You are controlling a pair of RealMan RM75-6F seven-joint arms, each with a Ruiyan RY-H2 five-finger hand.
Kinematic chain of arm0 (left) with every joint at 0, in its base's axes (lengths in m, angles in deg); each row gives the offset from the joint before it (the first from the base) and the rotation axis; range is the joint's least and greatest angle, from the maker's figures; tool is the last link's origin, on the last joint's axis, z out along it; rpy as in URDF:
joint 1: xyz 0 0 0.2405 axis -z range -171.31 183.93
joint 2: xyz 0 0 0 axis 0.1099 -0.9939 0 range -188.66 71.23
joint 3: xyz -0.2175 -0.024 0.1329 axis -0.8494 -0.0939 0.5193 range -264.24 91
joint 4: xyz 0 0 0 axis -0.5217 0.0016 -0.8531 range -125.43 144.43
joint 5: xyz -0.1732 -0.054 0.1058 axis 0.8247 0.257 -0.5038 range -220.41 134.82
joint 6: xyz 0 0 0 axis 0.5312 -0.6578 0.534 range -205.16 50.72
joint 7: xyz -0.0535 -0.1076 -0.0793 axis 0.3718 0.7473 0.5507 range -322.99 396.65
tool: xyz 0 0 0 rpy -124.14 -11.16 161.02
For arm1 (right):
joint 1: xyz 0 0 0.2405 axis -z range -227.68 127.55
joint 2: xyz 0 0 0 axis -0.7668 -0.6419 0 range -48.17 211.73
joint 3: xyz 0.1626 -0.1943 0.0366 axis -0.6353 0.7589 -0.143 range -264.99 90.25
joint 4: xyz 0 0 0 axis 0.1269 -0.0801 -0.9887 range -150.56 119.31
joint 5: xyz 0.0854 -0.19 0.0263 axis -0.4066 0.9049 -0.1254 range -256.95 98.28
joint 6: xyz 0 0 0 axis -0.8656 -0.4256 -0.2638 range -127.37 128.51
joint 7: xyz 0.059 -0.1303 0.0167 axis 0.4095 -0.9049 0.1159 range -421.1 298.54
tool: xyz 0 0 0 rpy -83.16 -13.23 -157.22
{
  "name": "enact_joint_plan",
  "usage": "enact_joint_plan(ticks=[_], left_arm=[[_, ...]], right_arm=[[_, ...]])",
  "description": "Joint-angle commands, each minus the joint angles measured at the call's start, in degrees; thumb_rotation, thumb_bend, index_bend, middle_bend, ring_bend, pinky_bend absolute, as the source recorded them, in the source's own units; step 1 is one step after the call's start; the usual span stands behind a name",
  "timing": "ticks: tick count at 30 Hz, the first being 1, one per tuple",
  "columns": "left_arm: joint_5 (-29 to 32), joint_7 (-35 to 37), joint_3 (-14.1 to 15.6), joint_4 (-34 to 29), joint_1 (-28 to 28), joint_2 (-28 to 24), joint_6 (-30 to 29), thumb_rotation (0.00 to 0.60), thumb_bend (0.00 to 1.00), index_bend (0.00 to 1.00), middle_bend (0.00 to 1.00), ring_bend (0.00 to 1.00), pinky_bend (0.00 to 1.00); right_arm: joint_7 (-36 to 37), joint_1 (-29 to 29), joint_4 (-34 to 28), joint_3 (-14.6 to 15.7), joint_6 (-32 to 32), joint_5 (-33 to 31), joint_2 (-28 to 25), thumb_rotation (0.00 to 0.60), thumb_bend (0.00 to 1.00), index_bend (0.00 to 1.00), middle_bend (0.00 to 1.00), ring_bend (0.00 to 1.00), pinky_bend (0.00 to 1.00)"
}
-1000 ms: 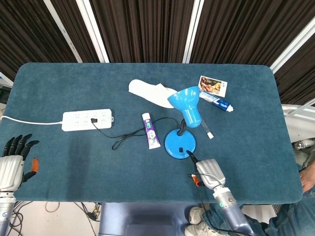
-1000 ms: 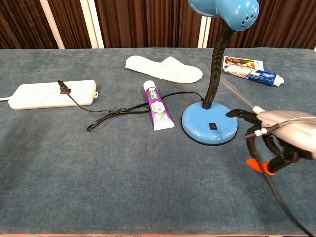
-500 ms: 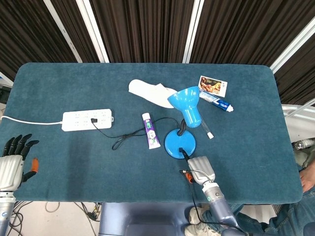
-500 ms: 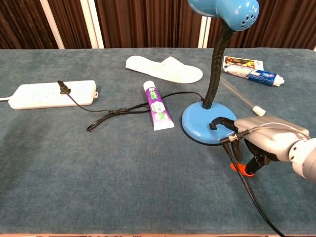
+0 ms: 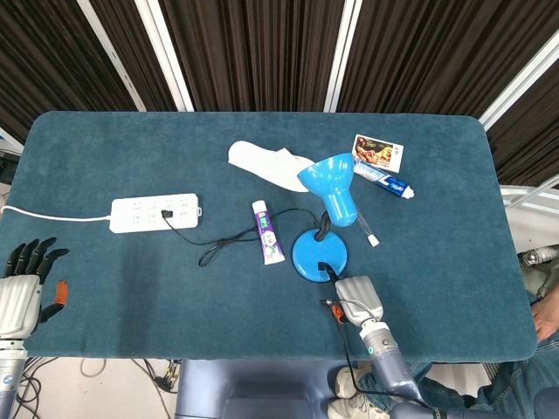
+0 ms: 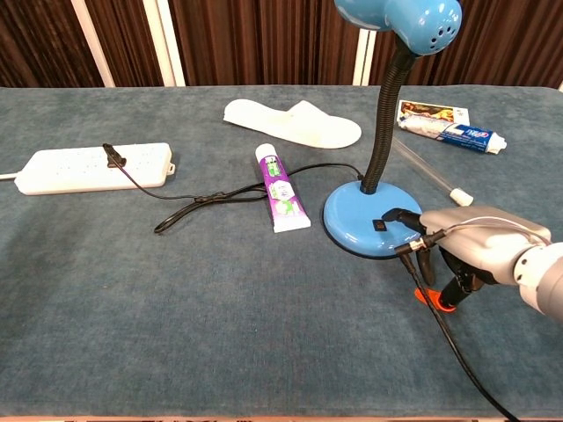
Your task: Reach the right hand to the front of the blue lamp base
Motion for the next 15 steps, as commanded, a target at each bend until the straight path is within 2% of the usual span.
enact_joint_plan(ticks=[1,15], left_arm=[[0.01,-0.08,0.03,0.02,0.02,0.01,0.07,0.6,0.57,0.21,0.07,0.01,0.0],[0.09,-0.01,-0.02,0.06,0.07,-0.02,0.1,0.6,0.57,0.21,0.07,0.01,0.0]], right_arm=[[0.01,-0.28,-0.15,0.29,0.22,-0.04,0.02,0.6,0.4,0.01,0.55,0.74,1.0],[0.0,-1.7,0.11,1.27,0.91,-1.18,0.67,0.6,0.4,0.01,0.55,0.74,1.0]])
